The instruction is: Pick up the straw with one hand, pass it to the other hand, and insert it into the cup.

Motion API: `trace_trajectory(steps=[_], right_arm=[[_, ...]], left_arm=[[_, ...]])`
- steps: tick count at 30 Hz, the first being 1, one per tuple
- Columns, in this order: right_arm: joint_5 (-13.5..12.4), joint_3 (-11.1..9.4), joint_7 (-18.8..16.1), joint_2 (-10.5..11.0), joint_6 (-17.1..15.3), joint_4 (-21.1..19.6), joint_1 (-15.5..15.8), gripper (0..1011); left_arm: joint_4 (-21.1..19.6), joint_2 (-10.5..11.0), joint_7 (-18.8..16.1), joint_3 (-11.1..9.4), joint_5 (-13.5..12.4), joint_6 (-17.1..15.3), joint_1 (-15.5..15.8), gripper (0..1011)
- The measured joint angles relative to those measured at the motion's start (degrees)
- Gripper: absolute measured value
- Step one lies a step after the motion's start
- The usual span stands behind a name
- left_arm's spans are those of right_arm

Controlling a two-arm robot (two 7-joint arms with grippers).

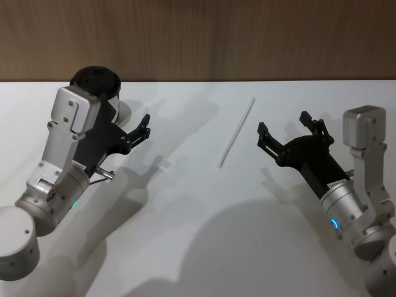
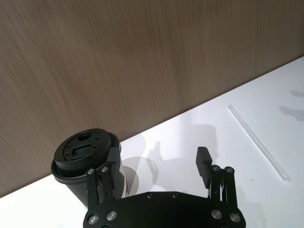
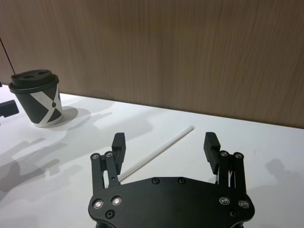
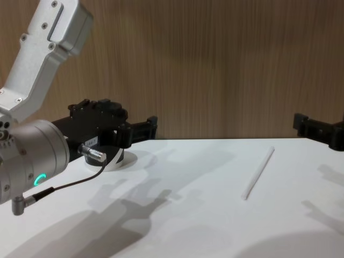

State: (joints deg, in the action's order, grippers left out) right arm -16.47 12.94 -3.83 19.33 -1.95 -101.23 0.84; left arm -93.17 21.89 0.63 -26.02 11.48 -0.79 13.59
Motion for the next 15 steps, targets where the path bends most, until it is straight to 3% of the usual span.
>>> trace_trajectory(steps=[15], right_arm=[[0.00,0.00,0.00,0.00,0.00,0.00,0.00,1001]], left_arm=[[0.00,0.00,0.00,0.00,0.00,0.00,0.00,1003]])
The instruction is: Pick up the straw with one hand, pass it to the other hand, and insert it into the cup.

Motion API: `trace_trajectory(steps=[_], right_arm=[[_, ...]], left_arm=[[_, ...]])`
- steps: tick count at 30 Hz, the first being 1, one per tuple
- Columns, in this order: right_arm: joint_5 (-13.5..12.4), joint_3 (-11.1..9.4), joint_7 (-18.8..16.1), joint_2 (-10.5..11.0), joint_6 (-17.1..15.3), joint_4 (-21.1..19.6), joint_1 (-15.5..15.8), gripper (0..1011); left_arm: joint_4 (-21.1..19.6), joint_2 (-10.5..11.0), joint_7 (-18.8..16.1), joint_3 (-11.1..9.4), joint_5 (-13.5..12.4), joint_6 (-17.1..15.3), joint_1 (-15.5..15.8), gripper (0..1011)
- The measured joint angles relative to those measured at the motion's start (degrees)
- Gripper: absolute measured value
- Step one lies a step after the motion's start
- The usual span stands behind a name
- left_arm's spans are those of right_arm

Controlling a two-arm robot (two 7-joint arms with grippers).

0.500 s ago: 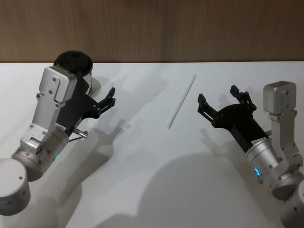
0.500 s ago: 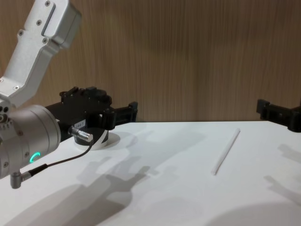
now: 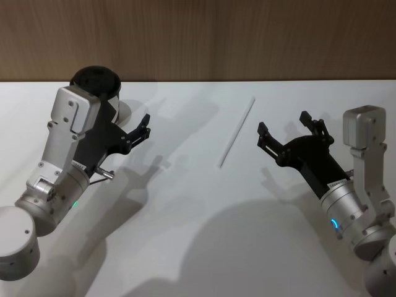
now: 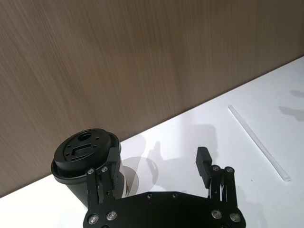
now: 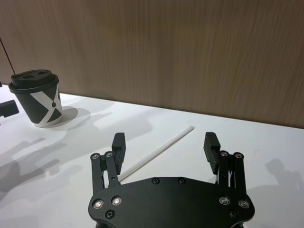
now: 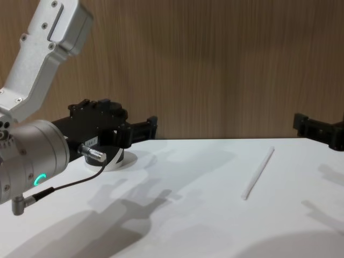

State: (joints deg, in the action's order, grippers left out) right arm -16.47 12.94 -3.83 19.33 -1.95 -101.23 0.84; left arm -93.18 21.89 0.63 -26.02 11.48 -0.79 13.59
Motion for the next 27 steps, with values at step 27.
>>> trace_trajectory(steps=[27], right_arm=[[1.53,-0.07,1.40,0.34,-4.30,-2.61,0.40,1001]], left_arm=[[0.00,0.00,0.00,0.00,0.00,0.00,0.00,1003]])
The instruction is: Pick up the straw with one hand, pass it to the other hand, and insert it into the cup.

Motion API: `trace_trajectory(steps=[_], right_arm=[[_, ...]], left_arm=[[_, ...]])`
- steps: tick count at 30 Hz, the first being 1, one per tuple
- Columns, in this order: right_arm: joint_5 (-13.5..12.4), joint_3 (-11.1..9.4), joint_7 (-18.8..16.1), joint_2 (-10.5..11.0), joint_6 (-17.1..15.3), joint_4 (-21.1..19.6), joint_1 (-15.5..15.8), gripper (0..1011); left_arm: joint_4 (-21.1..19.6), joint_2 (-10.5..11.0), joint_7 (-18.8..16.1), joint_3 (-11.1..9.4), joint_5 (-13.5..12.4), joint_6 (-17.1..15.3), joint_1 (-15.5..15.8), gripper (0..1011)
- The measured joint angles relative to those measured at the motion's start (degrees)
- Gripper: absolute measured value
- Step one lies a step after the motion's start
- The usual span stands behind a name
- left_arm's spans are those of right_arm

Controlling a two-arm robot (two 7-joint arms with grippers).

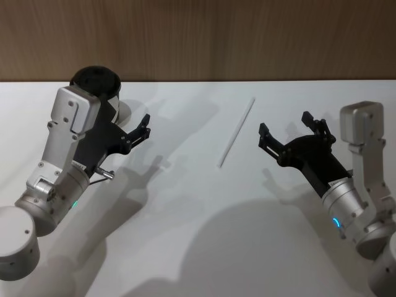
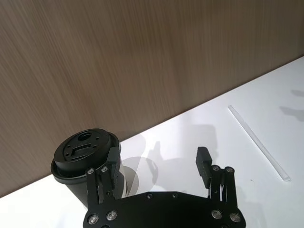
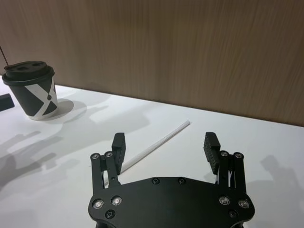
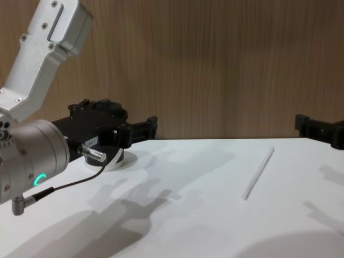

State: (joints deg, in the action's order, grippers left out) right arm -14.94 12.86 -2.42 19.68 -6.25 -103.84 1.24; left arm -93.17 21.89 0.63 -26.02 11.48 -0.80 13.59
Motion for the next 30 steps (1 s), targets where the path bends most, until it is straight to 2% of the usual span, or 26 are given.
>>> trace_trajectory(steps=[10,16,27,30], right_arm=[[1.00,1.40,-0.20,-0.01,-5.95,-1.31,-2.13,1001],[1.04,2.26,-1.64,-0.12,-7.90,-0.57,-3.74,1001],[0.87,3.82,-4.81,-0.84,-10.93,3.91,-7.75,1001],[0.83,4.21,-5.64,-1.27,-11.34,6.25,-9.27,1001]], left_arm=[[0.00,0.00,0.00,0.00,0.00,0.00,0.00,1003],[0.00,0.00,0.00,0.00,0.00,0.00,0.00,1003],[0.00,0.00,0.00,0.00,0.00,0.00,0.00,1003],[0.00,0.00,0.00,0.00,0.00,0.00,0.00,1002]])
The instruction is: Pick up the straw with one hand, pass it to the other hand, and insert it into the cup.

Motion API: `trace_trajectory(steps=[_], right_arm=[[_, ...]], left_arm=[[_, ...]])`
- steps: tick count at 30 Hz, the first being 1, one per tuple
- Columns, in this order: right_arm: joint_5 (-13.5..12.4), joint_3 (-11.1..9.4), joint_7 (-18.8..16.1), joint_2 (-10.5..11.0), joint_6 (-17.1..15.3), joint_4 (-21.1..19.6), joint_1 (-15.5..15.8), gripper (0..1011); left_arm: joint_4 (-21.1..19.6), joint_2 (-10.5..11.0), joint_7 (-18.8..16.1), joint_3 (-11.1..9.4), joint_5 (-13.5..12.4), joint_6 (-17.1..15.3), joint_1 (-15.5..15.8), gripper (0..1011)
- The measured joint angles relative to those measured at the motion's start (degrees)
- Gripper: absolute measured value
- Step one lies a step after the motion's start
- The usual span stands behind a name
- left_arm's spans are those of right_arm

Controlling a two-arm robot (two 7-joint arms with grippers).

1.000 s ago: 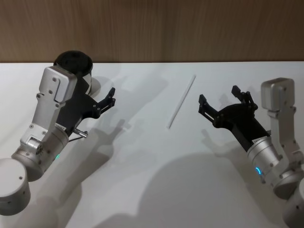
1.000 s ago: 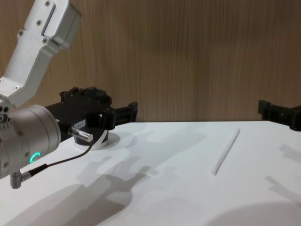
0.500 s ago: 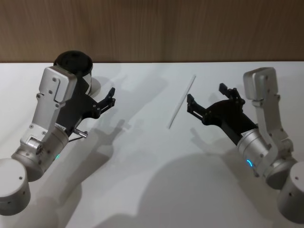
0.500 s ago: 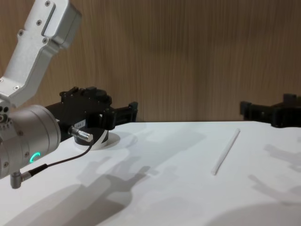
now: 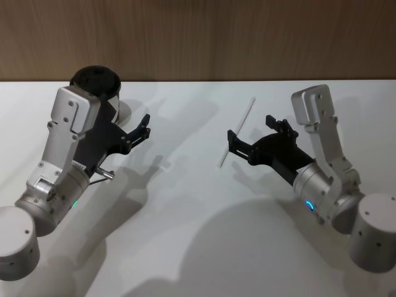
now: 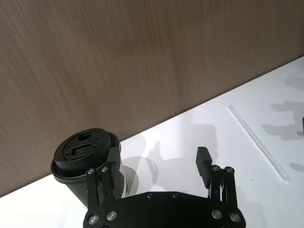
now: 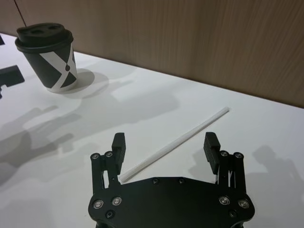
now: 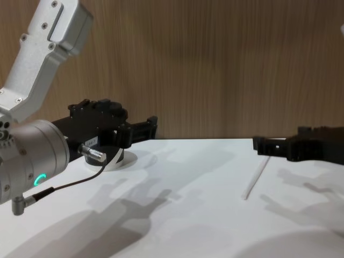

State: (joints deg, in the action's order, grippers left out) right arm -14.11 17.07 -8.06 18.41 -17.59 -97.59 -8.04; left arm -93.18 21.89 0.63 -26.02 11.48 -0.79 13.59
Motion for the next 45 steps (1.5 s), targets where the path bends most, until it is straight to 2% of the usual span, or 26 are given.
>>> trace_trajectory(steps=[21,45], right_arm=[[0.40,0.27,-1.95,-3.11,0.33,11.73,-6.96,1001],[2.04,0.60,-2.01,-5.96,-0.08,19.03,-10.87,1001]], left_arm=[[0.00,0.00,0.00,0.00,0.00,0.00,0.00,1003],[0.00,0.00,0.00,0.00,0.00,0.00,0.00,1003]])
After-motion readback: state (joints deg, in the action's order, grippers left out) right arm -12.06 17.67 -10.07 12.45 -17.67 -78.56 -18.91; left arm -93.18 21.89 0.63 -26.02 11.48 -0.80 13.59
